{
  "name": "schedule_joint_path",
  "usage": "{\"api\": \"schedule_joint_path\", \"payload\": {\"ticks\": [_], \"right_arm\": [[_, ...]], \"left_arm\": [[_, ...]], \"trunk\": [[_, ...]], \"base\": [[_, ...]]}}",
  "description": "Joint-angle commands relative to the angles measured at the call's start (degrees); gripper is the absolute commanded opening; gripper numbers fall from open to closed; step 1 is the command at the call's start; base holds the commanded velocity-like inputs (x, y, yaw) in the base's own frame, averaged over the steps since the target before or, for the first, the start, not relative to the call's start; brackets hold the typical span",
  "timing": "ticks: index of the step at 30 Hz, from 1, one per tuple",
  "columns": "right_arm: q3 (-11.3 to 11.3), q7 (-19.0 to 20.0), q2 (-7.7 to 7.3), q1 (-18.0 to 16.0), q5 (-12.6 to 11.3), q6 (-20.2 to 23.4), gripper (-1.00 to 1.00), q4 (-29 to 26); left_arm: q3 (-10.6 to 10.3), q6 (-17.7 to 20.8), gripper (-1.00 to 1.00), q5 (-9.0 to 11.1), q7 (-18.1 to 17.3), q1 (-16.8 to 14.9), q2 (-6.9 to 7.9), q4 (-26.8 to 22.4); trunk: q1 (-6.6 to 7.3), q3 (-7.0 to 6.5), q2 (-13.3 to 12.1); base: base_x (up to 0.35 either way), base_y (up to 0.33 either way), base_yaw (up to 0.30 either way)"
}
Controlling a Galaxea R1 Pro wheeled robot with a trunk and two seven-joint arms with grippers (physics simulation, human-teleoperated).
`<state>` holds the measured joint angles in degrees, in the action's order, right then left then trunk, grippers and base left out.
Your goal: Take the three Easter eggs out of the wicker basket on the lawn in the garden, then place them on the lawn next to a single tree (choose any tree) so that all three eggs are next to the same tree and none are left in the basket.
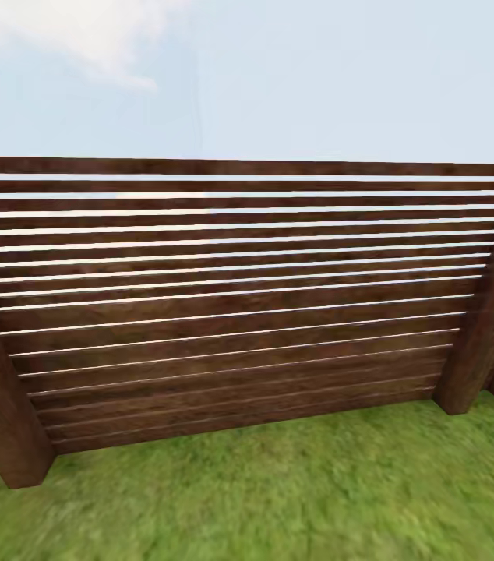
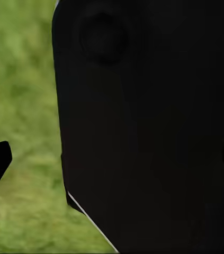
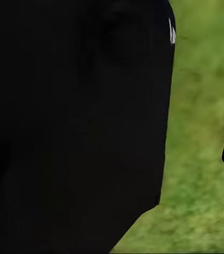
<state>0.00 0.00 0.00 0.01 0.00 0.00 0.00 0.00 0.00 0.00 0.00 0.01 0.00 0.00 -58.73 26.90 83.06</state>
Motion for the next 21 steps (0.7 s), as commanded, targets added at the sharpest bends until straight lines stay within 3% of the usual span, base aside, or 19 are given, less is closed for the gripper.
{"api": "schedule_joint_path", "payload": {"ticks": [1, 8, 21], "right_arm": [[0.1, 0.2, -0.09, -0.3, -0.3, -0.3, 1.00, -0.3], [-0.3, 0.1, 0.04, -2.6, -0.8, -1.5, 1.00, -2.6], [-0.4, 0.1, -0.09, -6.2, -1.0, -2.0, 1.00, -5.0]], "left_arm": [[0.3, -0.2, 1.00, 0.3, -0.3, 0.3, -0.33, -0.3], [0.4, -0.2, 1.00, 0.6, -0.4, 0.4, -1.18, -1.9], [0.5, -0.3, 1.00, 1.9, -0.4, 0.4, -1.23, -2.1]], "trunk": [[0.00, 0.03, 0.0], [0.00, 0.03, 0.0], [0.00, 0.03, 0.0]], "base": [[0.000, 0.000, 0.000], [0.000, 0.000, -0.019], [0.000, 0.000, -0.272]]}}
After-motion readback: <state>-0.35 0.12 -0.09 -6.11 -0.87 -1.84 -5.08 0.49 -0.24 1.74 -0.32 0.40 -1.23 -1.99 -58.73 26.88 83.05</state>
